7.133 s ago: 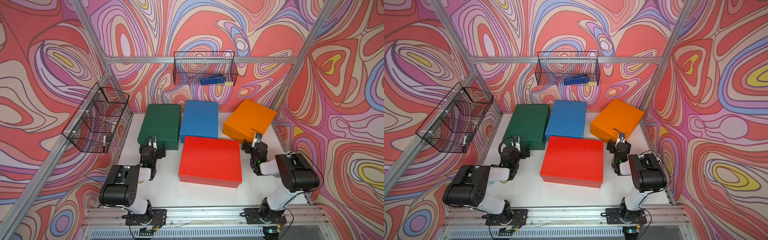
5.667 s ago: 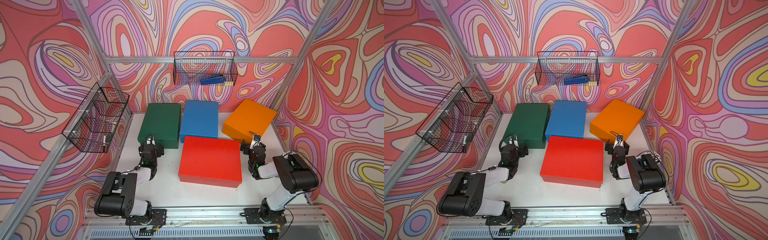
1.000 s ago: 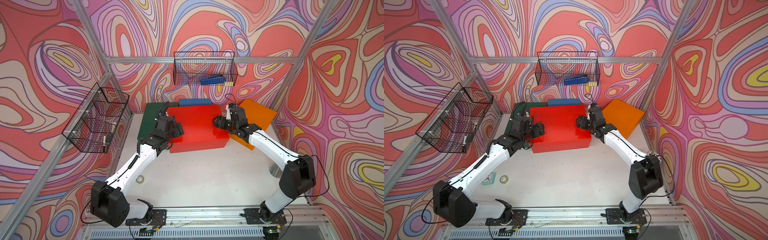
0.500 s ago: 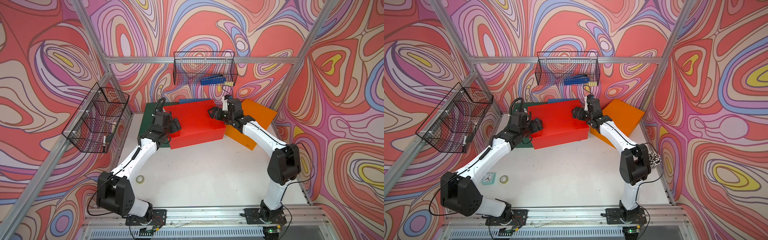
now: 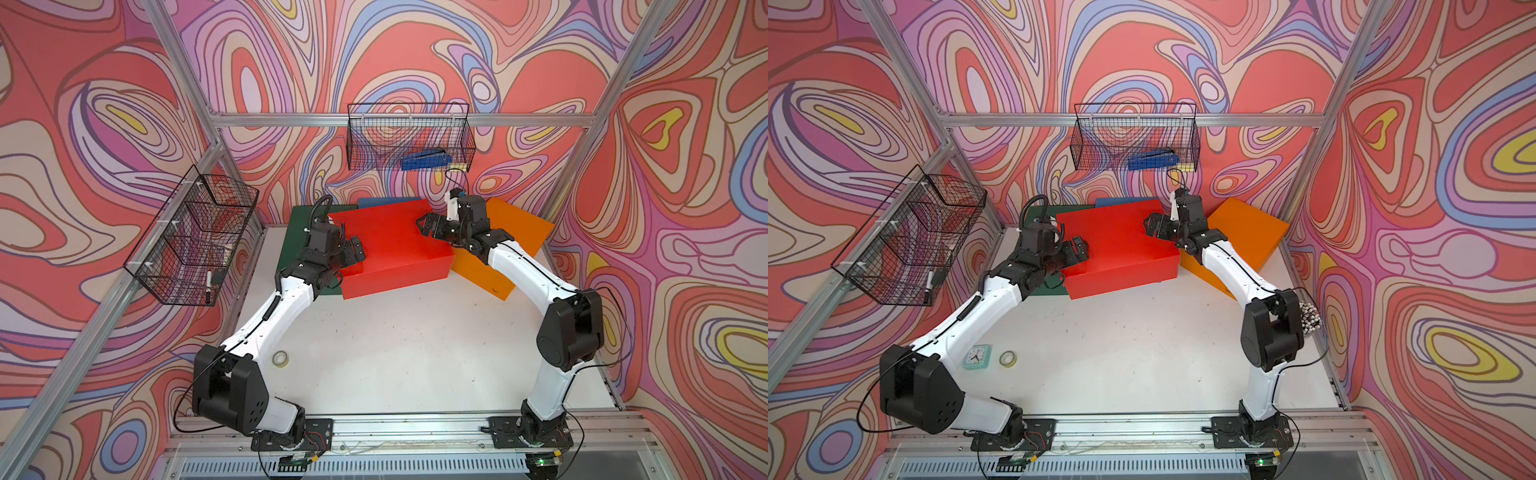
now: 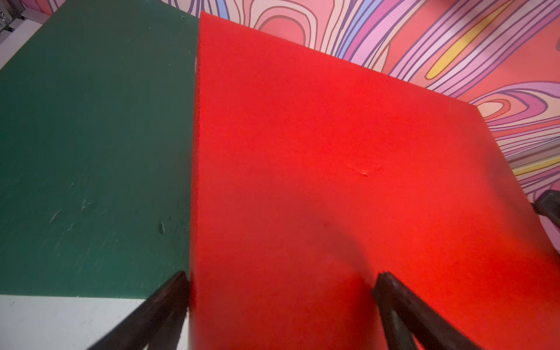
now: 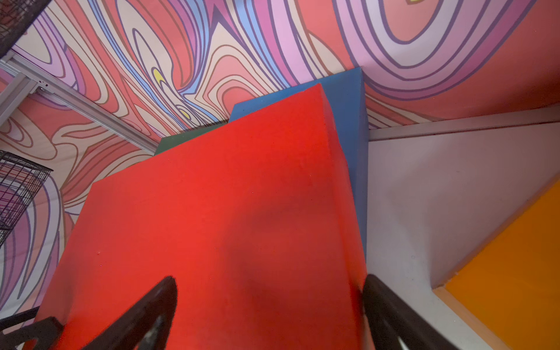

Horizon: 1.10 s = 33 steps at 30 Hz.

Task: Stack the shoeboxes
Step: Place the shoebox at the shoebox.

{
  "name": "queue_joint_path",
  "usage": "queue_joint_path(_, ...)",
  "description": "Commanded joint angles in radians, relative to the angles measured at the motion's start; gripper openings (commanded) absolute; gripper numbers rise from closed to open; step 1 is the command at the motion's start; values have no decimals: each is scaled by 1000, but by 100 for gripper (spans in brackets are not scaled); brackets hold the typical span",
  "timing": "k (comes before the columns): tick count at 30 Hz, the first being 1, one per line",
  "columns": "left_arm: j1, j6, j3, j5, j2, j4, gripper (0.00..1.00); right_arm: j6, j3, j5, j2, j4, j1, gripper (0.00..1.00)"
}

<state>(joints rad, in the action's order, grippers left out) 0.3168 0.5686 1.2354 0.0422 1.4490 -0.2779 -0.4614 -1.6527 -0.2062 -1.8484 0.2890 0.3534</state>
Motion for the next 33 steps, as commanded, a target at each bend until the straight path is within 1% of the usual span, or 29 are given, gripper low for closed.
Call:
queue_joint_path(1, 15, 1, 28, -41, -42, 0, 97, 12, 9, -47, 58, 16, 8, 97)
queue_joint_path(10, 15, 34, 22, -46, -42, 1, 96, 41, 49, -37, 149, 43, 7, 97)
queue_joint_path(13, 15, 40, 24, -38, -44, 3, 96, 53, 67, -36, 194, 60, 7, 94)
queue_joint_path(15, 15, 40, 24, -32, -41, 6, 96, 71, 95, -35, 241, 72, 8, 87)
queue_joint_path(18, 15, 40, 35, -30, -33, 6, 96, 96, 154, -42, 315, 133, 8, 69)
queue_joint_path(19, 15, 38, 39, -30, -31, 6, 96, 101, 174, -50, 340, 153, 8, 57)
queue_joint_path(20, 16, 37, 42, -29, -28, 6, 96, 104, 201, -64, 367, 175, 9, 49)
queue_joint_path(22, 16, 38, 52, -26, -20, 3, 96, 99, 253, -84, 420, 215, 9, 44)
queue_joint_path(24, 15, 35, 67, -30, -13, -2, 96, 65, 311, -68, 466, 251, 9, 43)
queue_joint_path(27, 15, 13, 100, -25, -9, -26, 97, 30, 383, -27, 505, 280, 9, 43)
queue_joint_path(30, 13, -38, 147, 19, -16, -56, 98, 20, 421, -6, 510, 286, 10, 45)
queue_joint_path(31, 10, -55, 164, 34, -18, -65, 99, 24, 426, -22, 503, 281, 10, 39)
queue_joint_path(33, 6, -91, 202, 63, -18, -79, 99, 44, 423, -69, 476, 280, 10, 21)
